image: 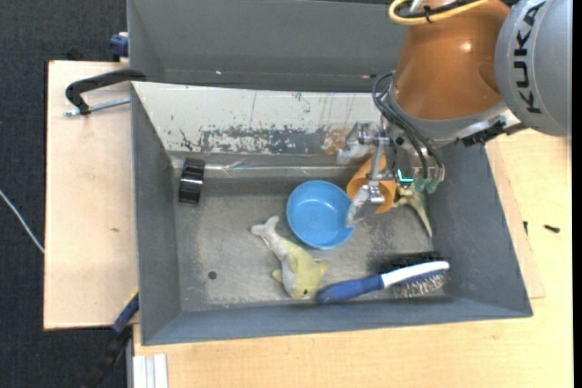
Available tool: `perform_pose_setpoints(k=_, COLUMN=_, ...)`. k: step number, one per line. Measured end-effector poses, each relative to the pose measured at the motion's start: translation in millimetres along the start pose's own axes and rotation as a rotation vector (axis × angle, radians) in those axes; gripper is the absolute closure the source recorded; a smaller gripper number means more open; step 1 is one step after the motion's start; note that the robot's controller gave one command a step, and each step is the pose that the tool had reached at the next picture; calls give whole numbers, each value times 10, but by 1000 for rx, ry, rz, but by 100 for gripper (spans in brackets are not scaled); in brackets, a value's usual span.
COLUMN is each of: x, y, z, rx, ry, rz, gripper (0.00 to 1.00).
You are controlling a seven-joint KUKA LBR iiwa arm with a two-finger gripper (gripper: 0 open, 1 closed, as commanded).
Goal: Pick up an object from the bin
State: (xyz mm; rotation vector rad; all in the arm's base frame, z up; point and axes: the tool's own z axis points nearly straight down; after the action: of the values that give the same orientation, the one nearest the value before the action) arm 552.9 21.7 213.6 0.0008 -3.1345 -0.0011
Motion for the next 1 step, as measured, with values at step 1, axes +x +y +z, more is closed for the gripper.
perform_pose_setpoints(k=1, x=-325, y=-392, z=1384, rx=5, ry=-20, rz=-637, gripper=0)
